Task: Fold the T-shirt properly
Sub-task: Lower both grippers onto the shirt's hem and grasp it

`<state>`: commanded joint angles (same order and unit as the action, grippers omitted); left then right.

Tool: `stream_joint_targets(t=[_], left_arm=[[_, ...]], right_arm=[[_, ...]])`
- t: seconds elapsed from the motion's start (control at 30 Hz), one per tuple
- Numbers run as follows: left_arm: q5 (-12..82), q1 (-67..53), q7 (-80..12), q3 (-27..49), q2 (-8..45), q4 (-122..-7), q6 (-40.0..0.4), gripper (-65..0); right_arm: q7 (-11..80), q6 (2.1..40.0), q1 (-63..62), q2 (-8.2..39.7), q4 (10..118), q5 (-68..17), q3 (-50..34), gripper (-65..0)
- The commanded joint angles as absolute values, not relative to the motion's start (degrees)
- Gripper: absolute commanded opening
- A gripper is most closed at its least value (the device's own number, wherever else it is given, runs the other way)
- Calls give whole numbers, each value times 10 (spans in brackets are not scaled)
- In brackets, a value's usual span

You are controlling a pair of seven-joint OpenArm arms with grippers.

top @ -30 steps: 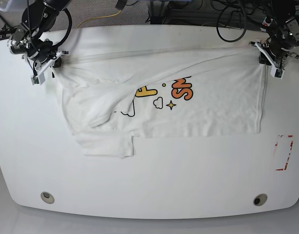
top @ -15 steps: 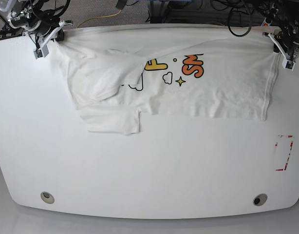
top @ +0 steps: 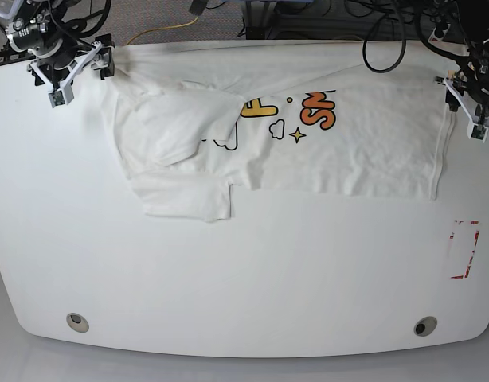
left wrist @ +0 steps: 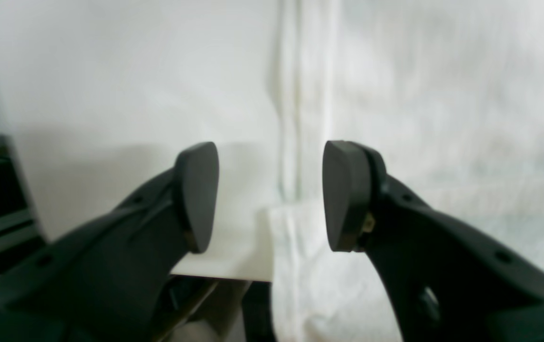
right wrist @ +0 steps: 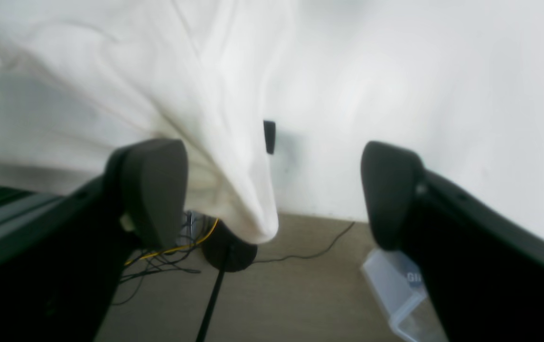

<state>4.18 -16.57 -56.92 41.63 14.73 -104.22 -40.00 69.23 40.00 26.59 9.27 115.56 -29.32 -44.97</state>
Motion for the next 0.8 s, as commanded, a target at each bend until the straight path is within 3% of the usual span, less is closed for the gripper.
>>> stream_joint_targets(t=[0.1, 0.3, 0.47, 0.8], left_arm=[[42, -151, -581, 416, 147, -1049, -400, -322], [37, -132, -581, 415, 147, -1049, -400, -324], [36, -116, -581, 417, 147, -1046, -400, -325], [37, -115, -578, 416, 147, -1046, -400, -325]], right_arm=[[692, 400, 220, 93, 1149, -290, -445, -117], [692, 400, 97, 116, 1073, -287, -359, -119], [684, 400, -24, 139, 953, -286, -305, -119], [570, 400, -181, 202, 720, -286, -164, -119]])
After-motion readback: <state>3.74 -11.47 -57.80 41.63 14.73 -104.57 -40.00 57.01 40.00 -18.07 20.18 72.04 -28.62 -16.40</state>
